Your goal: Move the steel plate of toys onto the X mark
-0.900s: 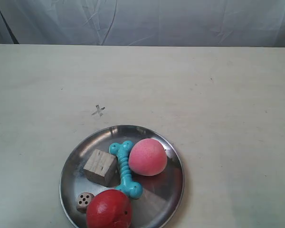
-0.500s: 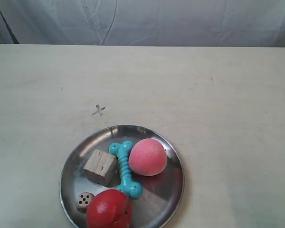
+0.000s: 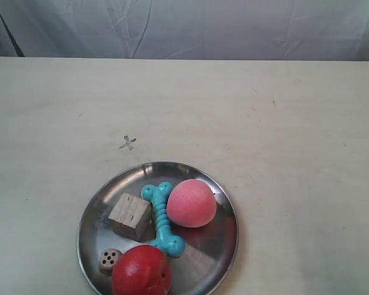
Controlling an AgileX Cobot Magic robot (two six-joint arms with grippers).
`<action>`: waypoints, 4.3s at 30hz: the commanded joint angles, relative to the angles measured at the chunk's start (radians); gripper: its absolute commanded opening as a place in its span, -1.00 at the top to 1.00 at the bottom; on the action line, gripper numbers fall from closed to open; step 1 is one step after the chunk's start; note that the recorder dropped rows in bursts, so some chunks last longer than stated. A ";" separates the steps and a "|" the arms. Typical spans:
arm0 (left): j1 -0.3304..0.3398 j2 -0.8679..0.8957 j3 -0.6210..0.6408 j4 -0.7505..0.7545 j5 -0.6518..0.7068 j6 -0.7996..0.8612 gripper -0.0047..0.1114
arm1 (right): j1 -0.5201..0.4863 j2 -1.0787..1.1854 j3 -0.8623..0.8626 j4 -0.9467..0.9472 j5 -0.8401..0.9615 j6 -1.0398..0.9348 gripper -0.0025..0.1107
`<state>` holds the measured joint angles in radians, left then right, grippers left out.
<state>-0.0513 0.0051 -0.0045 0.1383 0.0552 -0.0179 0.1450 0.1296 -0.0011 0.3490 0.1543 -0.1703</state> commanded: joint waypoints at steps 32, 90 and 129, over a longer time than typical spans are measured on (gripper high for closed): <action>-0.010 1.280 -0.673 -0.078 -0.686 0.188 0.92 | -0.006 1.372 -0.862 0.486 -0.255 -0.415 0.97; -0.001 1.636 -0.979 -0.728 0.912 0.544 0.15 | -0.085 1.433 -0.513 0.637 0.721 -0.526 0.36; -0.001 1.909 -0.979 -0.917 0.947 0.786 -0.01 | 0.168 1.433 -0.289 1.395 0.381 -0.806 0.06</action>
<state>-0.0503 1.9160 -0.9823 -0.7647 0.9856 0.7635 0.2512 1.5614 -0.2946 1.6906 0.6029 -0.9535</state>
